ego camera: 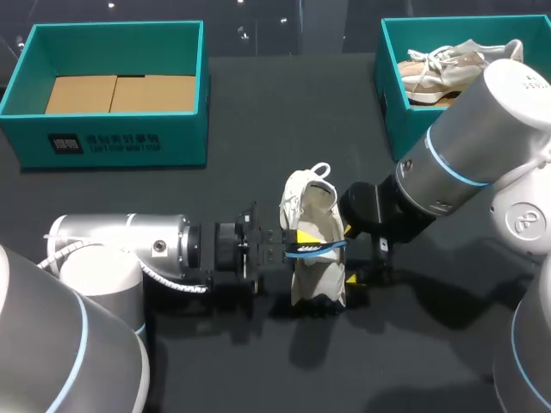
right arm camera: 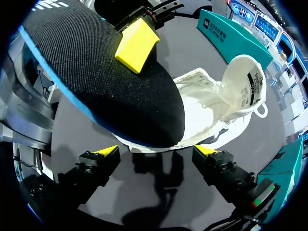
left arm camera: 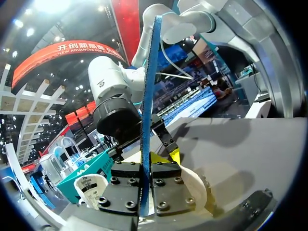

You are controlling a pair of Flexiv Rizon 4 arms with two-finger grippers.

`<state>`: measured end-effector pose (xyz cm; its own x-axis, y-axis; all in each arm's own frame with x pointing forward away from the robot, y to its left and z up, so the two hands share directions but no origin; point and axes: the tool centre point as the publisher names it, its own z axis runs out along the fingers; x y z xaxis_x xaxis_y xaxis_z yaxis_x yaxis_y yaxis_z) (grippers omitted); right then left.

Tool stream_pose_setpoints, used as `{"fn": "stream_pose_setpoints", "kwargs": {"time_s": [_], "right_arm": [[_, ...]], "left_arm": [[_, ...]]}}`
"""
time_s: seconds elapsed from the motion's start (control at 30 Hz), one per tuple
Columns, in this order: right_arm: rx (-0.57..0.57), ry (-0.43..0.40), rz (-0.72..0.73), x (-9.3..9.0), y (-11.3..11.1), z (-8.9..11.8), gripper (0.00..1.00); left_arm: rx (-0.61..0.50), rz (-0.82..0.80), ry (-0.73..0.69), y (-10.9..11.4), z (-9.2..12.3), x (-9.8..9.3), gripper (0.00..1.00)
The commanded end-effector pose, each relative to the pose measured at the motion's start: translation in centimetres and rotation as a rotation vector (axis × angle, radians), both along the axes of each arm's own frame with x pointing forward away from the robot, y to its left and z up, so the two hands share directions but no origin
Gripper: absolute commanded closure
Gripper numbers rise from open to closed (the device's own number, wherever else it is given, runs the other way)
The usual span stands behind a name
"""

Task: Take the shoe out of the shoebox, open the shoe tongue, remove and reinsert the insole, then place the shoe into the shoebox

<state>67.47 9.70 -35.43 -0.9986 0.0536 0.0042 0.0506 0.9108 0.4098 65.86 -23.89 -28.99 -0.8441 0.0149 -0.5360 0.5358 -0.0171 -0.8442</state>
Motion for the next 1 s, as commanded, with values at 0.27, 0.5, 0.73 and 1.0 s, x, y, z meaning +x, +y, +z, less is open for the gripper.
{"fn": "stream_pose_setpoints", "kwargs": {"time_s": [0.27,0.5,0.73,1.0], "right_arm": [[0.001,-0.002,0.000,-0.1,0.0,-0.1,0.00],[0.001,-0.002,0.000,-0.1,0.0,-0.1,0.00],[0.001,-0.002,0.000,-0.1,0.0,-0.1,0.00],[0.001,-0.002,0.000,-0.1,0.0,-0.1,0.00]], "left_arm": [[0.035,0.017,-0.004,-0.9,-2.5,2.1,1.00],[0.082,0.041,0.000,-1.0,-3.9,3.1,1.00],[0.116,0.071,-0.004,-1.0,-4.8,3.7,1.00],[0.105,0.079,0.009,-0.6,-3.9,3.3,1.00]]}}
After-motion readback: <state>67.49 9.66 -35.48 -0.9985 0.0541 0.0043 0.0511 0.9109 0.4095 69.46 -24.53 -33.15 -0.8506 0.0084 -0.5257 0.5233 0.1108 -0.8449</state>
